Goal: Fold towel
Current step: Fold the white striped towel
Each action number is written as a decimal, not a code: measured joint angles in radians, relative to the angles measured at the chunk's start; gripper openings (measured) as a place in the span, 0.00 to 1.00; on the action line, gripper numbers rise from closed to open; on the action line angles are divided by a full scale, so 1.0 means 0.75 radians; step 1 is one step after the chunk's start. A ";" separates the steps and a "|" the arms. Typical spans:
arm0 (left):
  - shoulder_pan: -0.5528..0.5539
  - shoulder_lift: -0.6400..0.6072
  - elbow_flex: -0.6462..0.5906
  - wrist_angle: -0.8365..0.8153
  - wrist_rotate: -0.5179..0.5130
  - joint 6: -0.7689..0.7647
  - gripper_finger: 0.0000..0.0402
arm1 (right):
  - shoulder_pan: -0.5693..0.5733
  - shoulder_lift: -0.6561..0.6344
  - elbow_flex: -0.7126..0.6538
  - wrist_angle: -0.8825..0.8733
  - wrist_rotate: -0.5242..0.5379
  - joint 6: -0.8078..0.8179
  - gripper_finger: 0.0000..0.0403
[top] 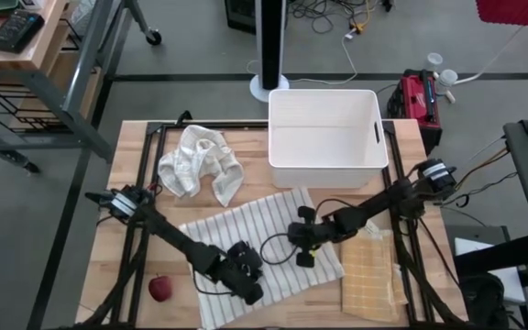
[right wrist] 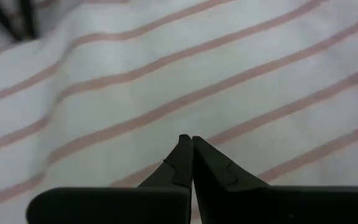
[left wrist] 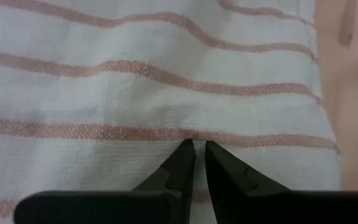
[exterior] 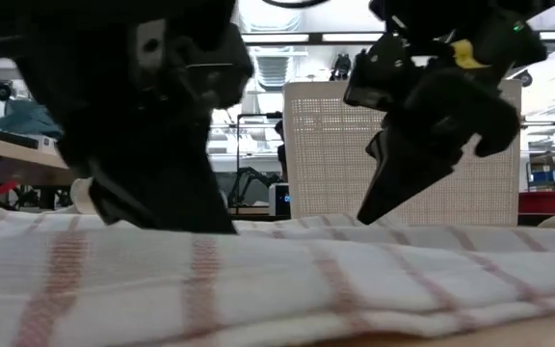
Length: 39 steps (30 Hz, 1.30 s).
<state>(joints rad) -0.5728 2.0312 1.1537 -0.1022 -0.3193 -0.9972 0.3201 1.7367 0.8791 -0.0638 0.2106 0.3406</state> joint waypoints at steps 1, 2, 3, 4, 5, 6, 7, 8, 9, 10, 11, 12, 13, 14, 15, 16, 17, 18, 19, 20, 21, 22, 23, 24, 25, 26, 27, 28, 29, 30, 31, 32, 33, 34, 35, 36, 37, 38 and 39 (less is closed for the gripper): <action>0.002 0.005 0.002 0.007 0.022 0.001 0.09 | -0.013 0.000 0.000 -0.006 0.001 0.000 0.00; 0.002 0.011 0.002 0.017 0.027 0.004 0.09 | -0.025 0.000 0.000 -0.008 0.001 -0.001 0.00; 0.000 0.015 0.001 0.024 0.028 0.013 0.09 | -0.037 0.000 0.000 -0.009 0.001 -0.002 0.00; -0.002 0.015 0.000 0.034 0.031 0.024 0.09 | -0.049 0.000 0.000 -0.010 0.000 -0.003 0.00; -0.006 0.012 0.000 0.039 0.032 0.030 0.09 | -0.064 0.000 0.000 -0.012 0.000 -0.003 0.00; -0.010 0.007 -0.001 0.044 0.034 0.032 0.09 | -0.079 0.000 -0.001 -0.013 0.000 -0.003 0.00; -0.014 0.001 -0.001 0.045 0.042 0.031 0.09 | -0.093 0.000 -0.002 -0.012 0.000 -0.003 0.00; -0.019 -0.003 0.000 0.047 0.054 0.031 0.09 | -0.106 0.000 -0.005 -0.012 0.000 -0.004 0.00; -0.024 -0.006 0.002 0.048 0.059 0.030 0.09 | -0.120 0.000 -0.009 -0.012 0.001 -0.005 0.00; -0.028 -0.007 0.007 0.045 0.065 0.031 0.09 | -0.133 0.000 -0.013 -0.014 0.001 -0.009 0.00; -0.030 -0.007 0.015 0.042 0.071 0.035 0.09 | -0.146 0.000 -0.016 -0.013 0.000 -0.023 0.00; -0.033 -0.007 0.023 0.039 0.078 0.043 0.09 | -0.158 0.001 -0.020 -0.013 -0.003 -0.035 0.00; -0.035 -0.006 0.031 0.033 0.082 0.054 0.09 | -0.170 0.001 -0.023 -0.013 -0.009 -0.048 0.00; -0.036 -0.005 0.036 0.032 0.088 0.064 0.09 | -0.180 0.001 -0.026 -0.012 -0.013 -0.051 0.00; -0.036 -0.005 0.040 0.032 0.091 0.069 0.09 | -0.191 0.001 -0.031 -0.012 -0.022 -0.051 0.00; -0.036 -0.005 0.043 0.031 0.091 0.071 0.09 | -0.200 0.001 -0.035 -0.013 -0.038 -0.051 0.00; -0.036 -0.004 0.046 0.031 0.091 0.071 0.09 | -0.208 0.001 -0.038 -0.013 -0.043 -0.051 0.00; -0.036 -0.004 0.047 0.031 0.091 0.071 0.09 | -0.215 0.001 -0.042 -0.014 -0.044 -0.050 0.00; -0.036 -0.004 0.047 0.031 0.091 0.070 0.09 | -0.224 0.001 -0.045 -0.017 -0.042 -0.046 0.00; -0.036 -0.004 0.047 0.031 0.094 0.066 0.09 | -0.233 0.001 -0.047 -0.030 -0.039 -0.032 0.00; -0.037 -0.004 0.047 0.032 0.104 0.062 0.09 | -0.243 0.001 -0.048 -0.048 -0.038 -0.023 0.00; -0.038 -0.004 0.047 0.032 0.109 0.056 0.09 | -0.255 0.001 -0.052 -0.057 -0.038 -0.017 0.00; -0.040 -0.004 0.047 0.031 0.110 0.047 0.09 | -0.266 0.000 -0.054 -0.066 -0.038 -0.015 0.00; -0.042 -0.004 0.047 0.031 0.113 0.042 0.09 | -0.276 -0.001 -0.060 -0.070 -0.038 -0.014 0.00; -0.044 -0.004 0.047 0.032 0.116 0.038 0.09 | -0.285 -0.002 -0.067 -0.074 -0.038 -0.012 0.00; -0.047 -0.004 0.047 0.032 0.125 0.037 0.09 | -0.294 -0.003 -0.072 -0.075 -0.038 -0.005 0.00; -0.049 -0.004 0.047 0.032 0.127 0.037 0.09 | -0.303 -0.004 -0.080 -0.075 -0.038 0.004 0.00; -0.051 -0.004 0.047 0.032 0.129 0.033 0.09 | -0.312 -0.006 -0.086 -0.079 -0.037 0.013 0.00; -0.054 -0.004 0.047 0.032 0.131 0.029 0.09 | -0.320 -0.006 -0.094 -0.080 -0.037 0.024 0.00; -0.057 -0.004 0.047 0.032 0.131 0.027 0.09 | -0.326 -0.007 -0.099 -0.078 -0.038 0.035 0.00; -0.059 -0.004 0.047 0.032 0.131 0.026 0.09 | -0.330 -0.007 -0.103 -0.078 -0.040 0.035 0.00; -0.060 -0.004 0.047 0.033 0.131 0.027 0.09 | -0.331 -0.007 -0.104 -0.079 -0.041 0.035 0.00; -0.060 -0.005 0.048 0.033 0.131 0.027 0.09 | -0.331 -0.007 -0.104 -0.076 -0.041 0.035 0.00; -0.060 -0.005 0.048 0.033 0.130 0.026 0.09 | -0.330 -0.013 -0.106 -0.070 -0.044 0.034 0.00; -0.060 -0.005 0.049 0.032 0.128 0.026 0.09 | -0.325 -0.024 -0.107 -0.064 -0.053 0.034 0.00; -0.060 -0.005 0.052 0.031 0.127 0.026 0.09 | -0.319 -0.033 -0.110 -0.060 -0.062 0.034 0.00; -0.060 -0.005 0.057 0.027 0.129 0.026 0.09 | -0.312 -0.045 -0.111 -0.057 -0.072 0.034 0.00; -0.060 -0.005 0.060 0.022 0.131 0.026 0.09 | -0.303 -0.064 -0.115 -0.065 -0.080 0.034 0.00; -0.061 -0.006 0.062 0.016 0.132 0.026 0.09 | -0.293 -0.085 -0.117 -0.078 -0.085 0.033 0.00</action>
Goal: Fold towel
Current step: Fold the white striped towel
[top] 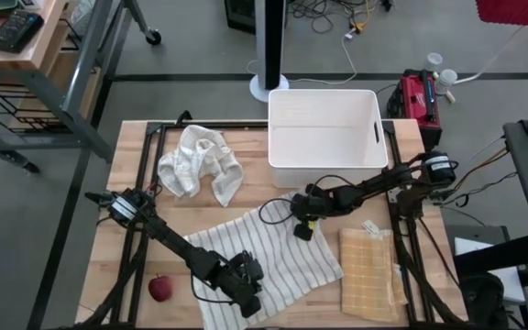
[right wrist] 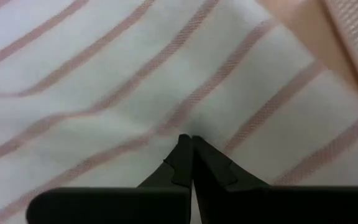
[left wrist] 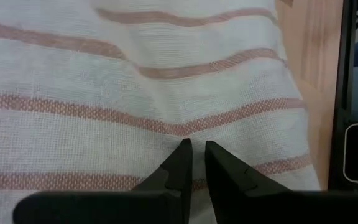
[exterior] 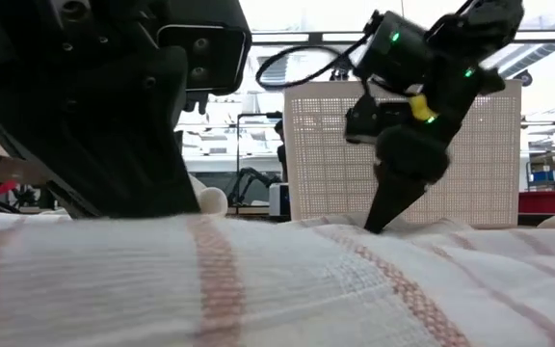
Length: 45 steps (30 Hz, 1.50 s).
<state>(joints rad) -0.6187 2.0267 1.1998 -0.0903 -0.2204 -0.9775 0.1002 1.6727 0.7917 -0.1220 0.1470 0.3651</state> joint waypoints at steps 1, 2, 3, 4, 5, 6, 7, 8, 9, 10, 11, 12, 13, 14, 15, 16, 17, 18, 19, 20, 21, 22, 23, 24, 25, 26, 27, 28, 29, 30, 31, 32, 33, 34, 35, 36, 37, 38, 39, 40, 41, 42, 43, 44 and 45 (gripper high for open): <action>-0.001 -0.002 0.002 -0.012 0.003 0.000 0.09 | 0.010 -0.021 -0.001 0.001 -0.002 -0.001 0.00; -0.001 -0.007 0.003 -0.025 0.004 -0.001 0.09 | 0.019 -0.046 0.000 0.009 -0.011 -0.008 0.00; -0.001 -0.013 0.004 -0.044 0.004 -0.003 0.09 | 0.027 -0.071 0.001 0.009 -0.025 -0.015 0.00; -0.001 -0.018 0.005 -0.060 0.003 -0.006 0.09 | 0.036 -0.095 0.001 0.008 -0.048 -0.024 0.00; -0.001 -0.024 0.008 -0.076 0.002 -0.011 0.09 | 0.045 -0.111 0.002 0.010 -0.072 -0.029 0.00; -0.001 -0.032 0.013 -0.100 -0.010 -0.012 0.09 | 0.056 -0.124 0.003 0.012 -0.094 -0.034 0.00; -0.001 -0.041 0.017 -0.123 -0.030 -0.012 0.09 | 0.069 -0.139 0.003 0.007 -0.123 -0.041 0.00; -0.001 -0.052 0.021 -0.141 -0.052 -0.012 0.09 | 0.083 -0.152 0.003 0.006 -0.152 -0.057 0.00; -0.001 -0.064 0.023 -0.155 -0.077 -0.010 0.09 | 0.098 -0.163 0.003 0.013 -0.188 -0.072 0.00; -0.001 -0.076 0.023 -0.169 -0.095 -0.010 0.09 | 0.115 -0.171 0.003 0.015 -0.230 -0.088 0.00; -0.001 -0.084 0.024 -0.197 -0.103 -0.010 0.09 | 0.134 -0.173 0.003 0.015 -0.272 -0.094 0.00; -0.001 -0.088 0.024 -0.237 -0.106 -0.011 0.09 | 0.154 -0.172 0.003 0.016 -0.309 -0.095 0.00; -0.001 -0.088 0.024 -0.279 -0.110 -0.015 0.09 | 0.177 -0.170 0.000 0.013 -0.328 -0.094 0.00; -0.001 -0.087 0.024 -0.331 -0.115 -0.026 0.09 | 0.201 -0.157 -0.001 0.014 -0.335 -0.092 0.00; -0.001 -0.087 0.024 -0.388 -0.121 -0.042 0.09 | 0.222 -0.146 -0.002 0.015 -0.337 -0.087 0.00; -0.001 -0.087 0.024 -0.441 -0.137 -0.058 0.09 | 0.243 -0.139 -0.005 0.006 -0.337 -0.078 0.00; -0.001 -0.087 0.023 -0.494 -0.149 -0.079 0.09 | 0.261 -0.126 -0.009 -0.009 -0.337 -0.067 0.00; -0.001 -0.087 0.021 -0.536 -0.168 -0.093 0.09 | 0.275 -0.107 -0.009 -0.009 -0.336 -0.056 0.00; -0.001 -0.087 0.020 -0.569 -0.189 -0.102 0.09 | 0.289 -0.088 -0.008 0.001 -0.336 -0.050 0.00; -0.001 -0.087 0.020 -0.603 -0.209 -0.104 0.09 | 0.299 -0.069 -0.009 -0.002 -0.336 -0.041 0.00; -0.001 -0.087 0.020 -0.625 -0.227 -0.103 0.09 | 0.307 -0.049 -0.011 -0.011 -0.336 -0.029 0.00; -0.001 -0.087 0.020 -0.638 -0.244 -0.098 0.09 | 0.313 -0.030 -0.011 -0.010 -0.336 -0.024 0.00; 0.000 -0.087 0.020 -0.648 -0.256 -0.096 0.09 | 0.316 -0.008 -0.011 -0.009 -0.337 -0.020 0.00; 0.002 -0.087 0.019 -0.652 -0.264 -0.096 0.09 | 0.316 0.010 -0.010 -0.006 -0.338 -0.008 0.00; 0.004 -0.087 0.019 -0.654 -0.268 -0.094 0.09 | 0.314 0.021 -0.007 0.002 -0.338 0.006 0.00; 0.006 -0.087 0.018 -0.655 -0.276 -0.093 0.09 | 0.311 0.030 -0.007 0.007 -0.339 0.013 0.00; 0.006 -0.086 0.018 -0.658 -0.284 -0.092 0.09 | 0.310 0.039 -0.006 0.011 -0.334 0.015 0.00; 0.008 -0.085 0.018 -0.664 -0.292 -0.095 0.09 | 0.308 0.044 -0.005 0.011 -0.321 0.022 0.00; 0.009 -0.085 0.018 -0.677 -0.298 -0.107 0.09 | 0.305 0.044 -0.005 0.007 -0.305 0.031 0.00; 0.010 -0.086 0.018 -0.692 -0.303 -0.127 0.09 | 0.302 0.041 -0.004 -0.004 -0.286 0.040 0.00; 0.011 -0.086 0.018 -0.705 -0.304 -0.144 0.09 | 0.297 0.038 -0.005 -0.010 -0.279 0.044 0.00; 0.011 -0.087 0.020 -0.729 -0.303 -0.162 0.09 | 0.294 0.031 -0.005 -0.018 -0.272 0.044 0.00; 0.010 -0.087 0.026 -0.751 -0.302 -0.178 0.09 | 0.294 0.018 -0.007 -0.026 -0.264 0.044 0.00; 0.008 -0.087 0.035 -0.767 -0.300 -0.184 0.09 | 0.294 0.007 -0.009 -0.039 -0.258 0.045 0.00; 0.004 -0.088 0.044 -0.778 -0.296 -0.186 0.09 | 0.294 -0.006 -0.009 -0.047 -0.254 0.048 0.00; 0.002 -0.089 0.052 -0.788 -0.289 -0.186 0.09 | 0.296 -0.020 -0.010 -0.059 -0.254 0.048 0.00; -0.001 -0.091 0.063 -0.798 -0.284 -0.186 0.09 | 0.297 -0.040 -0.012 -0.068 -0.255 0.048 0.00; -0.005 -0.094 0.074 -0.807 -0.278 -0.186 0.09 | 0.299 -0.062 -0.013 -0.076 -0.255 0.048 0.00; -0.008 -0.096 0.084 -0.816 -0.266 -0.185 0.09 | 0.299 -0.088 -0.013 -0.080 -0.258 0.048 0.00; -0.011 -0.097 0.096 -0.820 -0.247 -0.181 0.09 | 0.304 -0.110 -0.010 -0.097 -0.260 0.048 0.00; -0.017 -0.097 0.108 -0.824 -0.223 -0.178 0.09 | 0.309 -0.128 -0.010 -0.126 -0.263 0.044 0.00; -0.022 -0.098 0.117 -0.826 -0.206 -0.177 0.09 | 0.315 -0.142 -0.010 -0.170 -0.267 0.042 0.00; -0.030 -0.098 0.127 -0.835 -0.188 -0.176 0.09 | 0.322 -0.152 -0.011 -0.210 -0.270 0.038 0.00; -0.040 -0.098 0.133 -0.837 -0.172 -0.176 0.09 | 0.330 -0.159 -0.012 -0.238 -0.277 0.037 0.00; -0.051 -0.098 0.139 -0.836 -0.158 -0.175 0.09 | 0.340 -0.169 -0.012 -0.261 -0.277 0.037 0.00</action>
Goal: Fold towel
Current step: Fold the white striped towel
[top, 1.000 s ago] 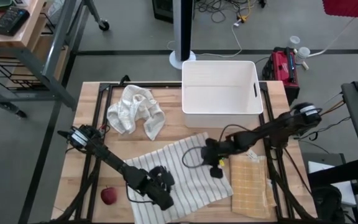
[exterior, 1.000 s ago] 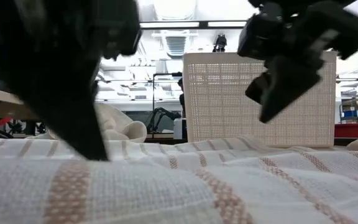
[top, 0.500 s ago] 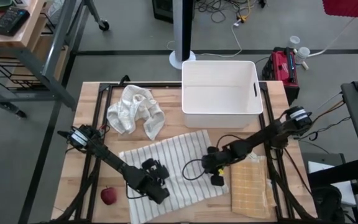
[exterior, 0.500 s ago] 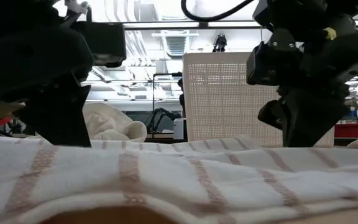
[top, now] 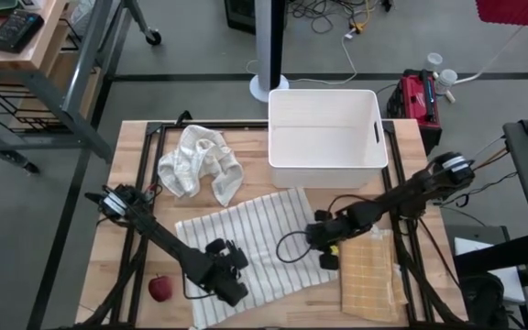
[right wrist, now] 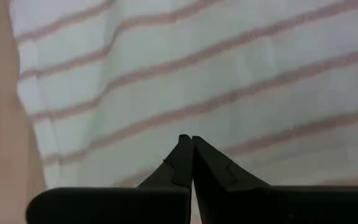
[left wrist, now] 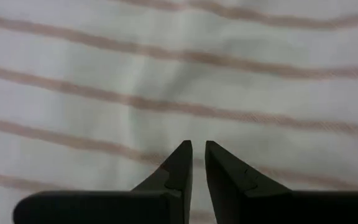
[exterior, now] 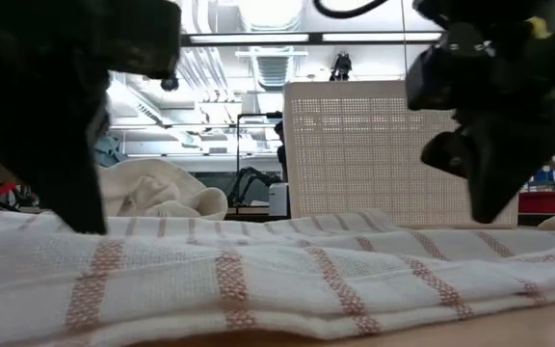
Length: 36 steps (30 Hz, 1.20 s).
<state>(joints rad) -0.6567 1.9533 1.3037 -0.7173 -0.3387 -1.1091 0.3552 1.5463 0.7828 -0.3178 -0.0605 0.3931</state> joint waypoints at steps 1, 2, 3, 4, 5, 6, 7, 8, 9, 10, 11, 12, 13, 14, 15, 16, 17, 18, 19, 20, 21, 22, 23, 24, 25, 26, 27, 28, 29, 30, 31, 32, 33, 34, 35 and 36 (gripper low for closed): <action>-0.012 0.000 0.002 0.001 0.018 0.000 0.09 | 0.008 -0.008 0.000 -0.028 -0.001 0.000 0.00; -0.024 -0.001 0.001 0.001 0.040 -0.005 0.09 | 0.016 -0.010 0.000 -0.050 -0.002 0.000 0.00; -0.036 -0.001 -0.002 0.005 0.065 -0.015 0.09 | 0.023 -0.010 0.000 -0.067 -0.005 0.000 0.00; -0.049 -0.001 -0.007 0.003 0.087 -0.027 0.09 | 0.031 -0.006 -0.004 -0.071 -0.008 0.003 0.00; -0.063 -0.001 -0.014 0.001 0.103 -0.043 0.09 | 0.039 -0.002 -0.008 -0.077 -0.011 0.007 0.00; -0.079 -0.001 -0.018 0.000 0.109 -0.058 0.09 | 0.045 0.004 -0.010 -0.078 -0.013 0.010 0.00; -0.093 -0.001 -0.023 -0.003 0.117 -0.078 0.09 | 0.052 0.013 -0.011 -0.074 -0.020 0.010 0.00; -0.107 -0.001 -0.029 -0.014 0.118 -0.098 0.09 | 0.058 0.022 -0.013 -0.079 -0.028 0.010 0.00; -0.120 -0.001 -0.034 -0.030 0.118 -0.120 0.09 | 0.061 0.033 -0.014 -0.099 -0.035 0.010 0.00; -0.134 -0.001 -0.039 -0.050 0.119 -0.143 0.09 | 0.063 0.044 -0.015 -0.108 -0.036 0.010 0.00; -0.144 -0.001 -0.044 -0.072 0.120 -0.168 0.09 | 0.065 0.053 -0.013 -0.111 -0.040 0.010 0.00; -0.153 -0.001 -0.050 -0.094 0.117 -0.193 0.09 | 0.065 0.059 -0.013 -0.120 -0.049 0.010 0.00; -0.160 -0.003 -0.059 -0.112 0.115 -0.215 0.09 | 0.064 0.066 -0.015 -0.121 -0.060 0.010 0.00; -0.166 -0.005 -0.069 -0.126 0.109 -0.237 0.09 | 0.063 0.074 -0.018 -0.120 -0.064 0.010 0.00; -0.171 -0.007 -0.078 -0.139 0.102 -0.258 0.09 | 0.063 0.081 -0.020 -0.123 -0.063 0.010 0.00; -0.172 -0.008 -0.089 -0.147 0.098 -0.272 0.09 | 0.063 0.085 -0.020 -0.124 -0.063 0.010 0.00; -0.173 -0.010 -0.098 -0.152 0.094 -0.283 0.09 | 0.063 0.085 -0.020 -0.126 -0.064 0.010 0.00; -0.173 -0.011 -0.104 -0.153 0.091 -0.289 0.09 | 0.063 0.085 -0.020 -0.128 -0.064 0.010 0.00; -0.173 -0.011 -0.105 -0.154 0.091 -0.290 0.09 | 0.064 0.085 -0.020 -0.130 -0.063 0.010 0.00; -0.173 -0.010 -0.104 -0.156 0.092 -0.289 0.09 | 0.064 0.081 -0.021 -0.132 -0.061 0.010 0.00; -0.172 -0.011 -0.098 -0.158 0.093 -0.288 0.09 | 0.064 0.069 -0.021 -0.136 -0.060 0.010 0.00; -0.172 -0.013 -0.091 -0.163 0.095 -0.287 0.09 | 0.065 0.057 -0.023 -0.143 -0.060 0.010 0.00; -0.172 -0.015 -0.083 -0.168 0.101 -0.287 0.09 | 0.065 0.044 -0.024 -0.148 -0.060 0.014 0.00; -0.171 -0.020 -0.073 -0.173 0.113 -0.287 0.09 | 0.065 0.026 -0.026 -0.165 -0.057 0.019 0.00; -0.173 -0.027 -0.059 -0.178 0.127 -0.289 0.09 | 0.065 0.005 -0.027 -0.182 -0.044 0.027 0.00; -0.180 -0.037 -0.043 -0.178 0.130 -0.291 0.09 | 0.065 -0.020 -0.031 -0.195 -0.033 0.036 0.00; -0.186 -0.048 -0.024 -0.173 0.130 -0.296 0.09 | 0.065 -0.046 -0.031 -0.192 -0.029 0.037 0.00; -0.190 -0.057 -0.002 -0.168 0.130 -0.301 0.09 | 0.065 -0.072 -0.027 -0.179 -0.027 0.039 0.00; -0.192 -0.062 0.019 -0.159 0.130 -0.304 0.09 | 0.065 -0.095 -0.024 -0.168 -0.025 0.045 0.00; -0.194 -0.061 0.037 -0.152 0.130 -0.304 0.09 | 0.066 -0.116 -0.024 -0.164 -0.025 0.056 0.00; -0.196 -0.058 0.053 -0.143 0.130 -0.301 0.09 | 0.070 -0.132 -0.024 -0.164 -0.024 0.074 0.00; -0.197 -0.053 0.068 -0.119 0.129 -0.288 0.09 | 0.076 -0.141 -0.024 -0.157 -0.024 0.079 0.00; -0.197 -0.051 0.083 -0.083 0.128 -0.272 0.09 | 0.085 -0.150 -0.024 -0.148 -0.023 0.081 0.00; -0.197 -0.048 0.098 -0.049 0.126 -0.259 0.09 | 0.097 -0.158 -0.024 -0.138 -0.024 0.081 0.00; -0.198 -0.047 0.107 -0.016 0.124 -0.246 0.09 | 0.110 -0.161 -0.024 -0.117 -0.026 0.081 0.00; -0.198 -0.042 0.112 0.007 0.121 -0.238 0.09 | 0.124 -0.162 -0.024 -0.089 -0.032 0.080 0.00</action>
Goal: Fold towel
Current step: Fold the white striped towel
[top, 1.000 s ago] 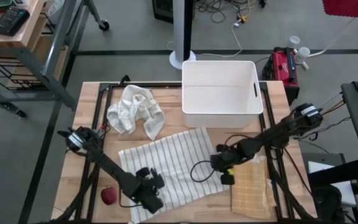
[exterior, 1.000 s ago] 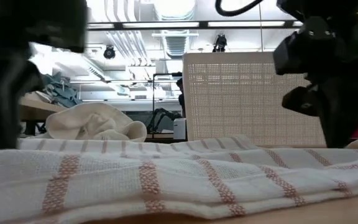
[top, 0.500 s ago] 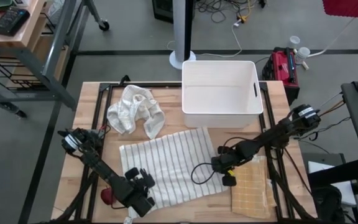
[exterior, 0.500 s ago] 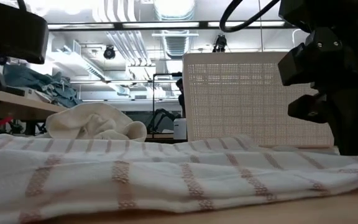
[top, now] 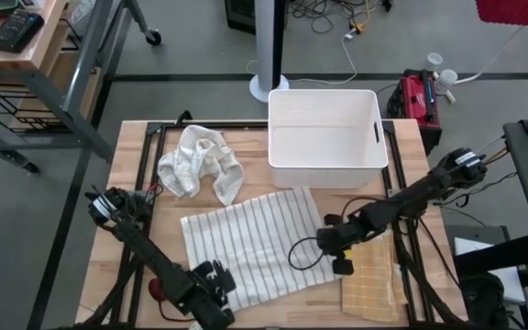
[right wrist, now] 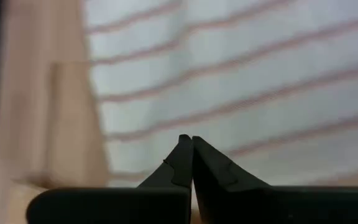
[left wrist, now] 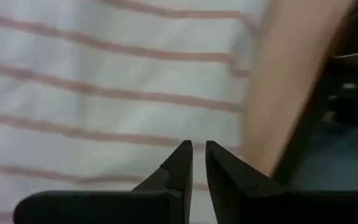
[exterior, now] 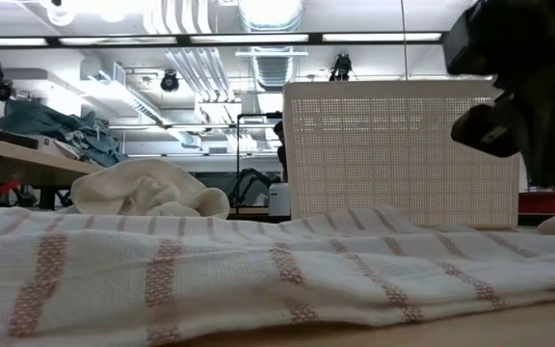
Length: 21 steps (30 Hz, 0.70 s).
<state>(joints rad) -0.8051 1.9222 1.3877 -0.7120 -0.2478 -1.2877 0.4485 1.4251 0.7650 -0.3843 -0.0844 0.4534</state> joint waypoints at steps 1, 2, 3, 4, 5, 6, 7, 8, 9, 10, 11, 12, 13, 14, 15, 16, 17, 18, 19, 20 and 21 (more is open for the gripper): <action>-0.001 0.008 0.001 0.021 -0.001 0.004 0.09 | 0.016 0.004 0.000 0.027 -0.003 0.000 0.00; -0.002 0.019 -0.001 0.040 -0.001 0.004 0.09 | 0.031 0.013 0.001 0.054 -0.003 0.000 0.00; -0.002 0.026 -0.008 0.066 -0.001 0.003 0.09 | 0.045 0.025 0.001 0.087 -0.003 0.000 0.00; -0.001 0.031 -0.015 0.089 -0.001 -0.001 0.09 | 0.061 0.038 0.001 0.120 -0.003 0.000 0.00; -0.001 0.038 -0.021 0.112 -0.001 -0.003 0.09 | 0.074 0.052 0.001 0.148 -0.005 0.000 0.00; -0.001 0.047 -0.022 0.134 -0.001 -0.006 0.09 | 0.085 0.068 0.001 0.166 -0.012 0.000 0.00; -0.001 0.057 -0.023 0.150 -0.001 -0.006 0.09 | 0.094 0.086 0.002 0.180 -0.027 0.000 0.00; 0.000 0.069 -0.025 0.154 0.004 -0.006 0.09 | 0.099 0.105 0.006 0.182 -0.037 0.000 0.00; 0.000 0.082 -0.027 0.150 0.021 -0.007 0.09 | 0.104 0.125 0.009 0.182 -0.041 0.002 0.00; 0.000 0.094 -0.027 0.147 0.051 -0.013 0.09 | 0.107 0.144 0.011 0.182 -0.042 0.007 0.00; 0.000 0.106 -0.027 0.150 0.087 -0.018 0.09 | 0.111 0.164 0.012 0.180 -0.043 0.011 0.00; 0.000 0.114 -0.027 0.151 0.119 -0.020 0.09 | 0.112 0.186 0.013 0.172 -0.054 0.012 0.00; 0.000 0.120 -0.028 0.149 0.145 -0.021 0.09 | 0.112 0.209 0.013 0.166 -0.072 0.014 0.00; -0.001 0.126 -0.028 0.150 0.168 -0.024 0.09 | 0.112 0.229 0.013 0.154 -0.092 0.024 0.00; -0.003 0.131 -0.028 0.151 0.191 -0.030 0.09 | 0.113 0.250 0.013 0.141 -0.119 0.035 0.00; -0.006 0.134 -0.028 0.151 0.211 -0.032 0.09 | 0.113 0.269 0.013 0.137 -0.144 0.044 0.00; -0.007 0.134 -0.029 0.150 0.225 -0.034 0.09 | 0.114 0.280 0.019 0.124 -0.171 0.052 0.00; -0.008 0.134 -0.029 0.148 0.241 -0.036 0.09 | 0.116 0.284 0.021 0.107 -0.186 0.060 0.00; -0.012 0.134 -0.029 0.141 0.247 -0.043 0.09 | 0.119 0.289 0.022 0.079 -0.198 0.063 0.00; -0.018 0.134 -0.028 0.128 0.245 -0.054 0.09 | 0.124 0.295 0.022 0.054 -0.209 0.066 0.00; -0.022 0.134 -0.028 0.106 0.244 -0.065 0.09 | 0.126 0.294 0.024 0.035 -0.213 0.070 0.00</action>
<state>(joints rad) -0.8214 2.0224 1.3670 -0.6325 -0.0646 -1.3363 0.5430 1.6459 0.7834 -0.3580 -0.2443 0.5060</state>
